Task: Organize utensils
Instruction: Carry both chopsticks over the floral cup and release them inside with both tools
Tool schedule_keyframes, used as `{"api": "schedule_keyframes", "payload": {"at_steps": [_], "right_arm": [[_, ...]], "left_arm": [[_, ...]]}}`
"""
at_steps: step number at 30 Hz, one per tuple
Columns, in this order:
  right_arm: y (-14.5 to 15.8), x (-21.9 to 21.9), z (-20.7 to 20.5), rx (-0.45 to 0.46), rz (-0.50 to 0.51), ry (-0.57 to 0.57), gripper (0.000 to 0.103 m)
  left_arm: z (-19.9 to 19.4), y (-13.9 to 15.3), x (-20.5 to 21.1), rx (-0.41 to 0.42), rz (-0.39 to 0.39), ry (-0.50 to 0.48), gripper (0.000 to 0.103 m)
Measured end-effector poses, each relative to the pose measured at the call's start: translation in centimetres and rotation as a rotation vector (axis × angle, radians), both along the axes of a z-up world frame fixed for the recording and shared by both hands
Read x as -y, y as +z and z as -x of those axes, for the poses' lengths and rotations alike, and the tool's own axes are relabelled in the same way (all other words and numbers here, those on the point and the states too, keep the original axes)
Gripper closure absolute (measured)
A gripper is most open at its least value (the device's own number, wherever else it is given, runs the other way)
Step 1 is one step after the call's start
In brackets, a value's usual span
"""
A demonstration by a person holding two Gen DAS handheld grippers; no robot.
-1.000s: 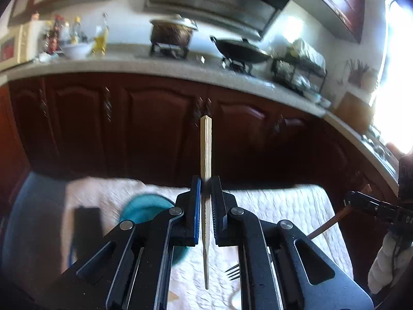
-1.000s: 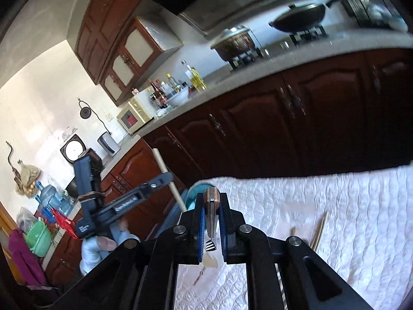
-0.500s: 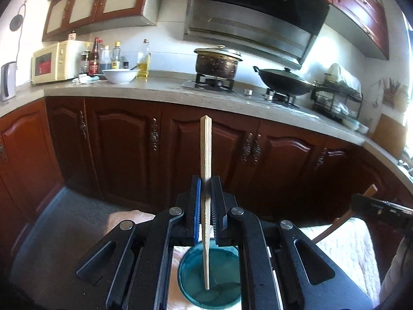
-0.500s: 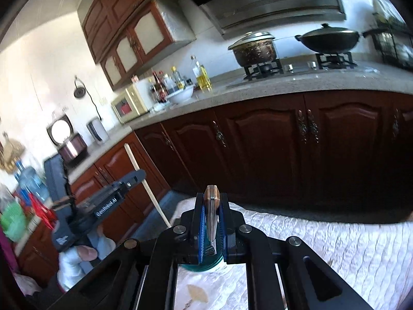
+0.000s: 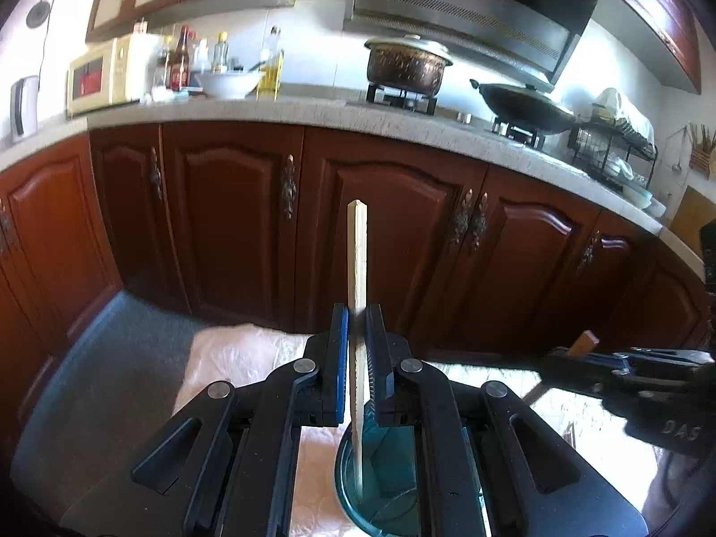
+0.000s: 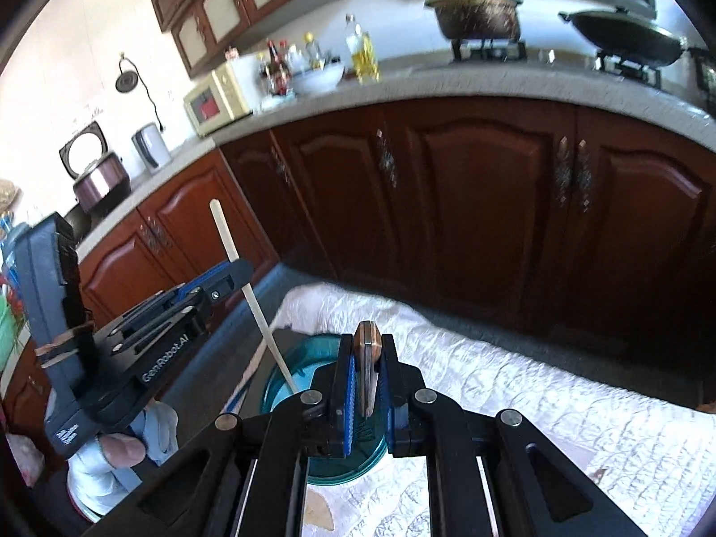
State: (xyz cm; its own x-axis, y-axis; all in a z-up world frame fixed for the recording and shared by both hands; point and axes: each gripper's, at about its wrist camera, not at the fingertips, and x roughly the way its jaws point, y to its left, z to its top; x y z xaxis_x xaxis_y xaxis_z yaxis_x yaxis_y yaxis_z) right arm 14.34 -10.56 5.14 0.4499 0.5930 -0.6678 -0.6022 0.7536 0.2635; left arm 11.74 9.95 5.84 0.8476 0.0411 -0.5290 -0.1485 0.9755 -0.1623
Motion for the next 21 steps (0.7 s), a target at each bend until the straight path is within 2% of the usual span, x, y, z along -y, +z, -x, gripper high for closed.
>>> {"api": "schedule_keyframes", "payload": {"at_steps": [5,8,10,12,13,15,21], "right_arm": [[-1.8,-0.7,-1.4,-0.030,0.009,-0.006,0.094],[-2.3,-0.2,-2.0,-0.047,-0.029,-0.018,0.093],[-2.3,0.0,-1.9,-0.058,-0.040,-0.026,0.084],[-2.1,0.2,-1.7,-0.056,-0.053,-0.023,0.074],[-2.0,0.5,-1.5,-0.055,-0.055,-0.024,0.073],[-1.9,0.9,-1.3,-0.060,-0.068,-0.032,0.073],[-1.7,2.2,-0.9,-0.077,-0.088,-0.063,0.066]], "left_arm": [[-0.1,-1.2,0.1,-0.035,0.018,0.000,0.097],[-0.2,-2.0,0.2,-0.059,0.029,-0.003,0.097],[-0.3,-2.3,0.3,-0.073,0.033,-0.004,0.096],[-0.2,-2.6,0.3,-0.081,0.037,-0.002,0.092],[-0.1,-2.6,0.3,-0.083,0.042,0.001,0.089],[0.0,-2.6,0.2,-0.085,0.058,0.001,0.077],[0.6,-2.3,0.3,-0.082,0.076,-0.003,0.065]]}}
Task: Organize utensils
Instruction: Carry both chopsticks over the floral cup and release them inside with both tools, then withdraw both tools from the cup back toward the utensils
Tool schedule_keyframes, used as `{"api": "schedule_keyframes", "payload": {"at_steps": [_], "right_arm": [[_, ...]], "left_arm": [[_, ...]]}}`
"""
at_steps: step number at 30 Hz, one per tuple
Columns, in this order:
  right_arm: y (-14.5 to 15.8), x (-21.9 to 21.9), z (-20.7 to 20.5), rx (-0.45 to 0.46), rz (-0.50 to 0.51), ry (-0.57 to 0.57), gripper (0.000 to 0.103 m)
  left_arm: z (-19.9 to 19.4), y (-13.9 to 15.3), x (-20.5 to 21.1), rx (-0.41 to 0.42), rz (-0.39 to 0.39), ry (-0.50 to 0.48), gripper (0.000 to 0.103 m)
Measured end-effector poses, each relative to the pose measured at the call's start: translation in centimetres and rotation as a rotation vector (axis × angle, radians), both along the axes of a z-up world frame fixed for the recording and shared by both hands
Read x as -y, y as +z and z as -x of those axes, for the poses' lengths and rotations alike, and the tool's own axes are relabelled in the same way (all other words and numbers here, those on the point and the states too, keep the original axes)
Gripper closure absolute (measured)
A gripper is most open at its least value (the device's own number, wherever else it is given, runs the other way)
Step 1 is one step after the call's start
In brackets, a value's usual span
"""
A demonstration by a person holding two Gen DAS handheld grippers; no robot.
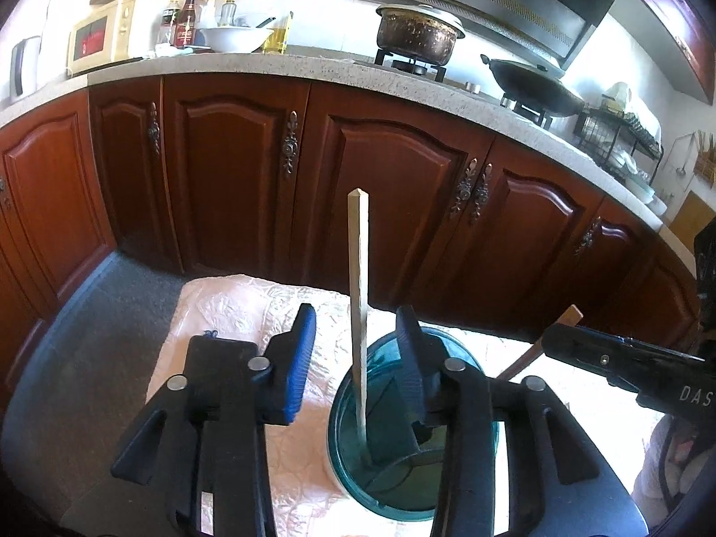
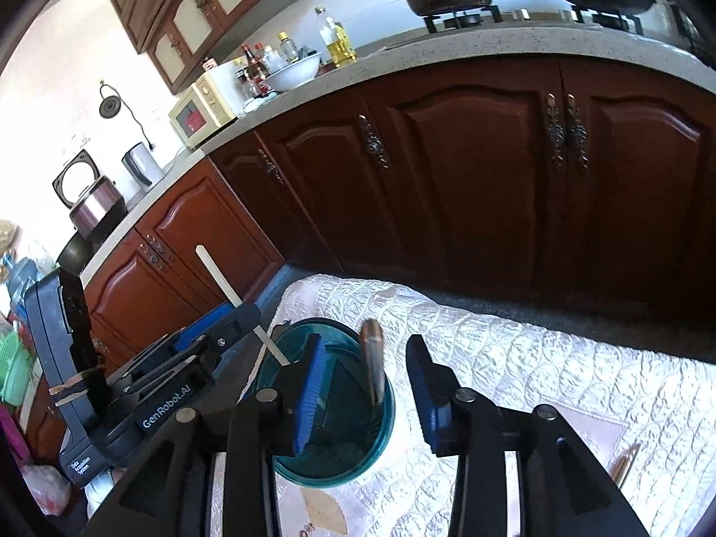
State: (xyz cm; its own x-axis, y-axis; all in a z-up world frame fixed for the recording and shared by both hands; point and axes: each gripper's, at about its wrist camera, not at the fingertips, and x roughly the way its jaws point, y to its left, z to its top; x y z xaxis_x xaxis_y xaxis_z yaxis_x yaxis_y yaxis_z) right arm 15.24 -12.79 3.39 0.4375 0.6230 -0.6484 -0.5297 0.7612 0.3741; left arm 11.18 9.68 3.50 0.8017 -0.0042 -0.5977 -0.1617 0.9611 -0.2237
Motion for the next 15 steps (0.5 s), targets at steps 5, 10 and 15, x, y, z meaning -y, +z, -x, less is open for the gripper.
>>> {"api": "schedule_keyframes", "payload": {"at_steps": [5,10,15], "right_arm": [[0.0,1.1,1.3,0.010,0.001,-0.010,0.065],[0.1,2.0,3.2,0.030,0.009,-0.033,0.063],[0.2,3.1,5.3,0.059,0.031,-0.068,0.061]], "left_arm": [[1.0,0.5,-0.1,0.006,0.016,0.004,0.063],[2.2,0.9,0.7,-0.003,0.007,-0.007,0.063],[3.8,1.1,2.2,-0.008,0.002,-0.030,0.063]]}}
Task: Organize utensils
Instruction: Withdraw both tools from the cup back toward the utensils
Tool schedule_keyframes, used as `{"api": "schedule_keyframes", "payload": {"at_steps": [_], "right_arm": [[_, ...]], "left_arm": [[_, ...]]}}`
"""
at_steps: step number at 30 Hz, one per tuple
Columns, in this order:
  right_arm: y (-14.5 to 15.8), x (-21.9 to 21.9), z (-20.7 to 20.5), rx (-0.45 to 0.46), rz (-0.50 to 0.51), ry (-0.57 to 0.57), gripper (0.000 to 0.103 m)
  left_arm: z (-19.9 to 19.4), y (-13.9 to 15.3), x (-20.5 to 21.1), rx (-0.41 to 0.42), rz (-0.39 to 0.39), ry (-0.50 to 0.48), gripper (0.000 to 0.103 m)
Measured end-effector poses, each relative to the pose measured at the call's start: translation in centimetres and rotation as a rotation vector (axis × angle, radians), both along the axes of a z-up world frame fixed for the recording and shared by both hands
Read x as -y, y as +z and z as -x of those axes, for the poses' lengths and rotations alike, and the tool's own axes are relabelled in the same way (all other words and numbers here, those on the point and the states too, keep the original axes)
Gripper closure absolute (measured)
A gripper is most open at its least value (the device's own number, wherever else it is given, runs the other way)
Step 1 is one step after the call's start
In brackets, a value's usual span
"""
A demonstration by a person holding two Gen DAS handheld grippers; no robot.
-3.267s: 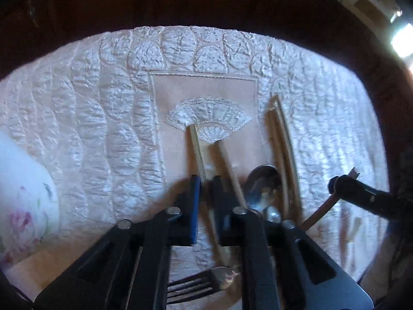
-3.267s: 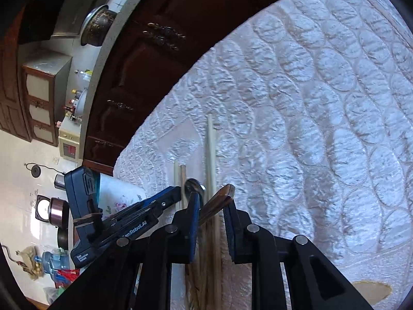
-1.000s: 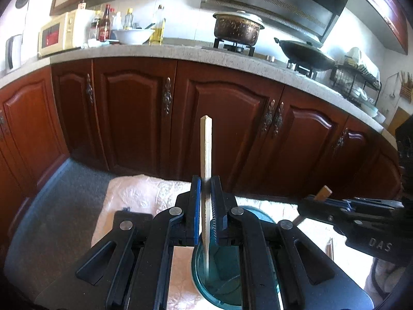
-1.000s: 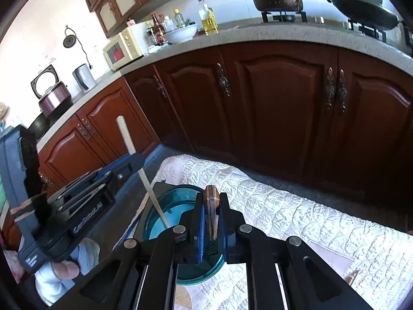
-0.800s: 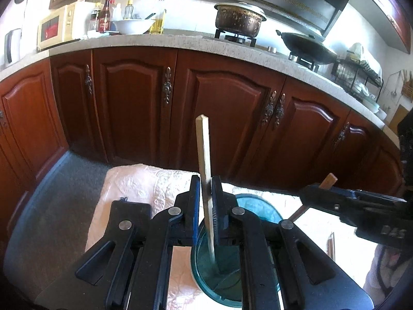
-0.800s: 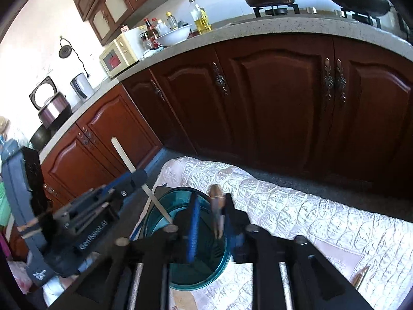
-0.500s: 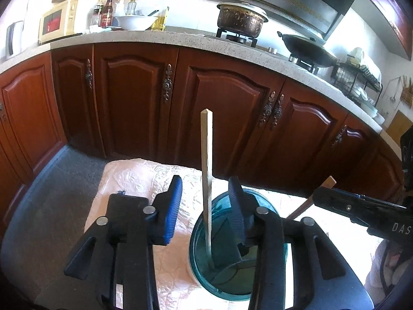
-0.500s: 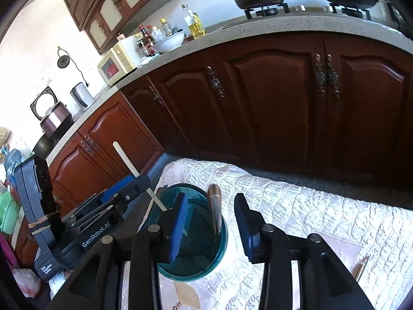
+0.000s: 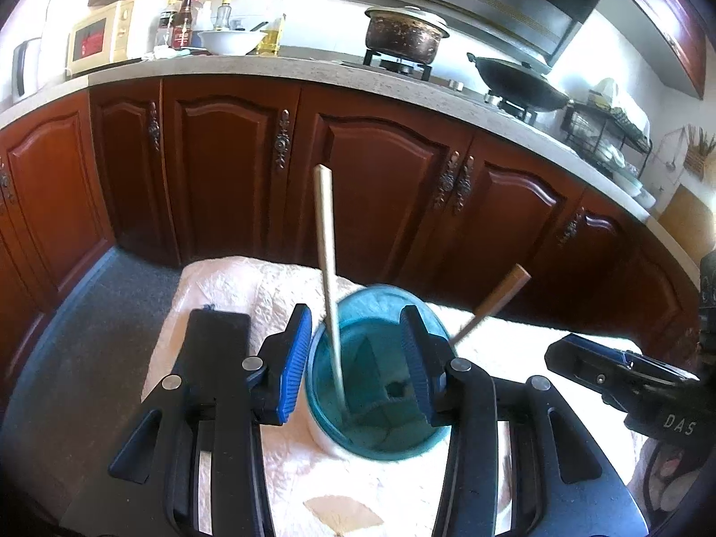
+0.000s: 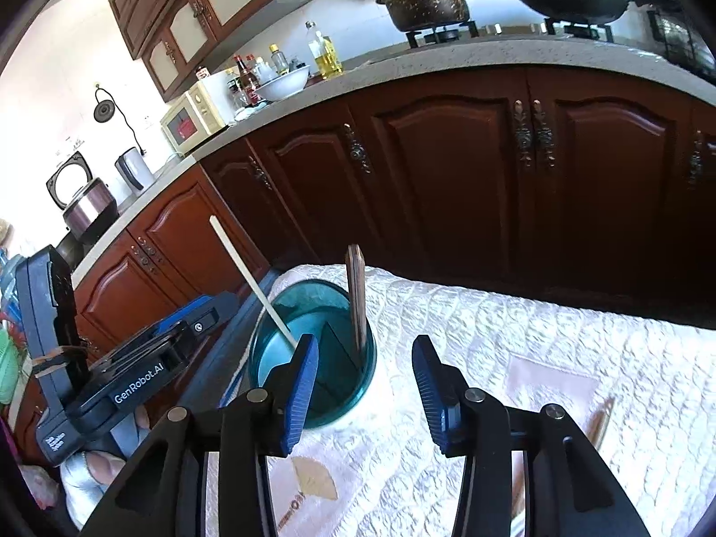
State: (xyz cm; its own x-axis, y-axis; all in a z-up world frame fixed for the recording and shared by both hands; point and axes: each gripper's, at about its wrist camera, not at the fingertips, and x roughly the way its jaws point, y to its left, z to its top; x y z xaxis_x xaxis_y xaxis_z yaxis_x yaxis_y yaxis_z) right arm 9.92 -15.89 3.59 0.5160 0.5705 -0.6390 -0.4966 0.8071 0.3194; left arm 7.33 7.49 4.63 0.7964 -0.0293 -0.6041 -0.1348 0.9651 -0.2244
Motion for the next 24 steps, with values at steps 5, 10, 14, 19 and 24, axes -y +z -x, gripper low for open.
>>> {"api": "schedule_keyframes", "payload": {"at_steps": [5,10,14,19,24], "right_arm": [[0.1,1.7,2.0,0.016,0.003,-0.031,0.060],[0.2,3.8,3.6,0.023,0.006,-0.074,0.060],[0.0,6.0,5.1,0.022,0.015,-0.112,0.059],[-0.3,8.9,6.6,0.024,0.035,-0.159,0.059],[-0.1,11.9,7.7,0.032,0.037,-0.211,0.058]], "left_arm": [[1.5,0.5,2.2,0.003,-0.012,-0.044,0.063],[2.5,0.9,4.4,0.002,-0.025,-0.092,0.063],[3.4,1.0,6.4,0.003,-0.035,-0.135,0.063],[4.1,0.9,9.0,0.001,-0.051,-0.183,0.063],[4.6,1.0,11.3,0.005,-0.071,-0.225,0.063]]}}
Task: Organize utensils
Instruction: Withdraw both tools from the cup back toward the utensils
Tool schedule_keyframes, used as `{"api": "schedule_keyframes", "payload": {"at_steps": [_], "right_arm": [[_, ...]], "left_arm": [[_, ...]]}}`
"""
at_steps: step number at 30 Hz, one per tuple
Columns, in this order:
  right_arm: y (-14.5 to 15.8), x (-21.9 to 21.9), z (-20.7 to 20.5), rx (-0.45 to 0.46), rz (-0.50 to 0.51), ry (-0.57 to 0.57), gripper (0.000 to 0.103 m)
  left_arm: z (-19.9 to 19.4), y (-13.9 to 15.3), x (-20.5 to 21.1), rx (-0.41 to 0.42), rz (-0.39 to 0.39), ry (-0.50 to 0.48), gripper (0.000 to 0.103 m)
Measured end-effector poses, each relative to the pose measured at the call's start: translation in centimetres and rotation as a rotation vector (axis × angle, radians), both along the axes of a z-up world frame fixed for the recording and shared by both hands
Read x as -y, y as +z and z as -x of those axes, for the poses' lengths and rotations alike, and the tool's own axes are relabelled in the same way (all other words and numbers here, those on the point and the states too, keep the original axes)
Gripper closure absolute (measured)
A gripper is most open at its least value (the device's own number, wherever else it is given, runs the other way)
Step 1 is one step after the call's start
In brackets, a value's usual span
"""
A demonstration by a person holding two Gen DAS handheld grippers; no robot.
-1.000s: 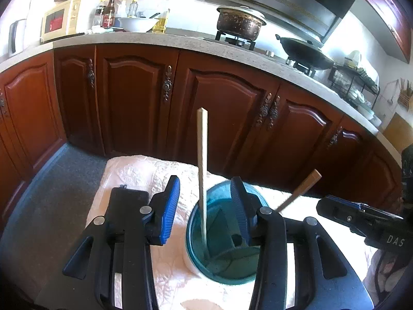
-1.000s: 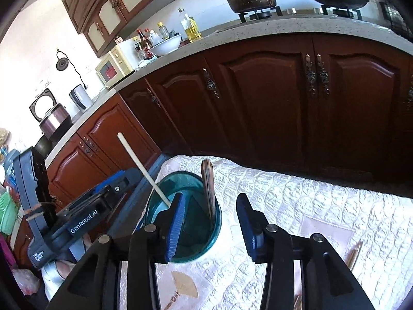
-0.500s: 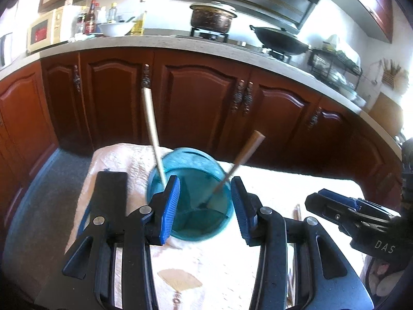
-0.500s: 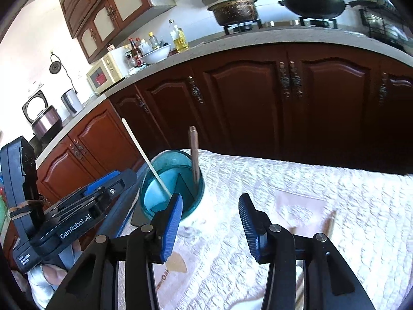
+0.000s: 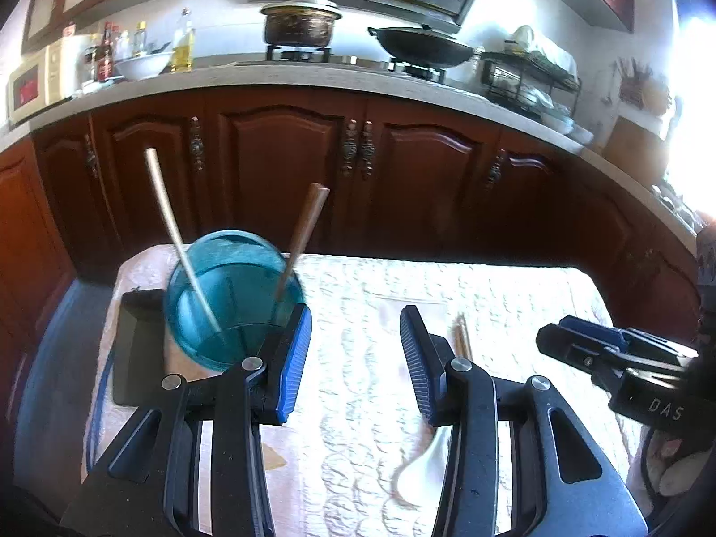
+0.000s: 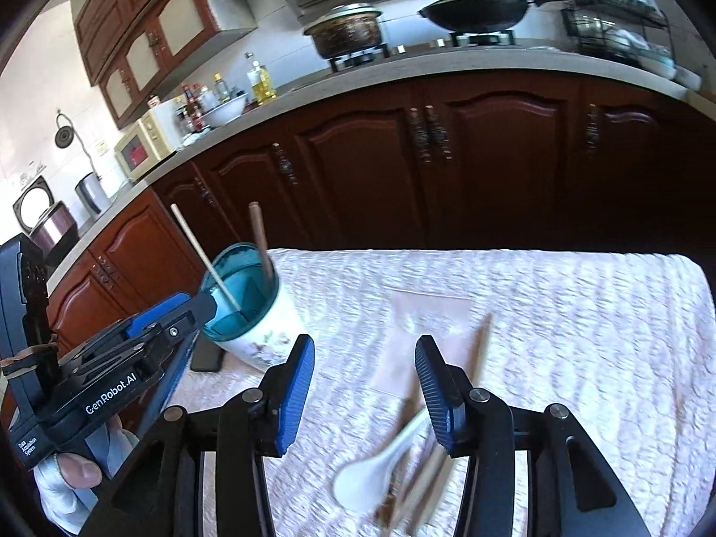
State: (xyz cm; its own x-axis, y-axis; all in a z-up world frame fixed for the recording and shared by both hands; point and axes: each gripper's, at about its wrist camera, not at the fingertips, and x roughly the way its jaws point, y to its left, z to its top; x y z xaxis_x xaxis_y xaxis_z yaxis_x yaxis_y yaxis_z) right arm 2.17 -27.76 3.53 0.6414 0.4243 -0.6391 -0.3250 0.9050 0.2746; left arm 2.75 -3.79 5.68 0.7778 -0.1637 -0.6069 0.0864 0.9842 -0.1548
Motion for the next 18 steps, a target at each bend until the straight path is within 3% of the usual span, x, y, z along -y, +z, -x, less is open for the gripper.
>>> {"api": "schedule_keyframes", "payload": {"at_steps": [9,18], "right_arm": [[0.3,3.4,1.7,0.006,-0.016,-0.063,0.057],[-0.6,4.5,1.9,-0.018,-0.025,-0.075,0.056]], "left_arm": [[0.4,0.5,3.2,0.026,-0.022,-0.043,0.063],[0.3,-0.4,3.9,-0.002,-0.020,-0.066,0.063]]}}
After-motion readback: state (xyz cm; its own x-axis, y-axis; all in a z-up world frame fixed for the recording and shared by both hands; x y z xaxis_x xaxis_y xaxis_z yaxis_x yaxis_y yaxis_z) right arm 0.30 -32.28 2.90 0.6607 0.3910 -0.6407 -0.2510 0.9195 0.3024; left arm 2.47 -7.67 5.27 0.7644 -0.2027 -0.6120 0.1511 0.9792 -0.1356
